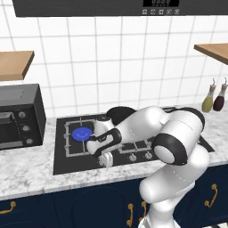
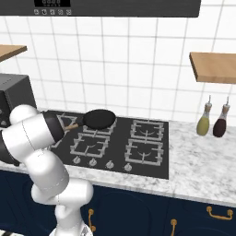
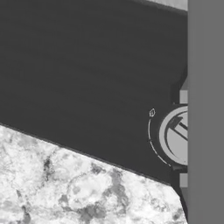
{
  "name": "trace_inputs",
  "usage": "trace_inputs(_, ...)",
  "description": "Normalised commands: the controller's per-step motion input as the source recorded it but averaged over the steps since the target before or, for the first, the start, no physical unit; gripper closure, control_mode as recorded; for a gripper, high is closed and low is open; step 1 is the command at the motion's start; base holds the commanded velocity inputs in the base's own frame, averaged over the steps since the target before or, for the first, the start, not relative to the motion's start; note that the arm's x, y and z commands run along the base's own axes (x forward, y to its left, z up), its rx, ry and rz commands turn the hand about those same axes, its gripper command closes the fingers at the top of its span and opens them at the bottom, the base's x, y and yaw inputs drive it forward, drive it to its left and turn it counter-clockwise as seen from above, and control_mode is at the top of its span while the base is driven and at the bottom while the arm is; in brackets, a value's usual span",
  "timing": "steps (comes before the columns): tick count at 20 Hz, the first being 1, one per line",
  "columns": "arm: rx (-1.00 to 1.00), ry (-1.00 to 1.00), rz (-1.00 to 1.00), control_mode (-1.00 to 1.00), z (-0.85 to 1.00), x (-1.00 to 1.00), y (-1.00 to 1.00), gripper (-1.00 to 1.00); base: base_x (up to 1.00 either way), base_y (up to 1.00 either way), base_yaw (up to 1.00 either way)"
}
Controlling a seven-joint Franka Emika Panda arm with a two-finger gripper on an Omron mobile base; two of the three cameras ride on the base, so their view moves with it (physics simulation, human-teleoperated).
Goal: Turn off the left burner of the stove.
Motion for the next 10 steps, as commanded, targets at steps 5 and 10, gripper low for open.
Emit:
trace_inputs(5,0.0,0.0,-0.35,-1.0,-0.18,0.0,0.0,1.0,0.0,0.0,0.0)
trace_inputs(10,0.0,0.0,-0.37,-1.0,-0.23,0.0,0.0,1.0,0.0,0.0,0.0)
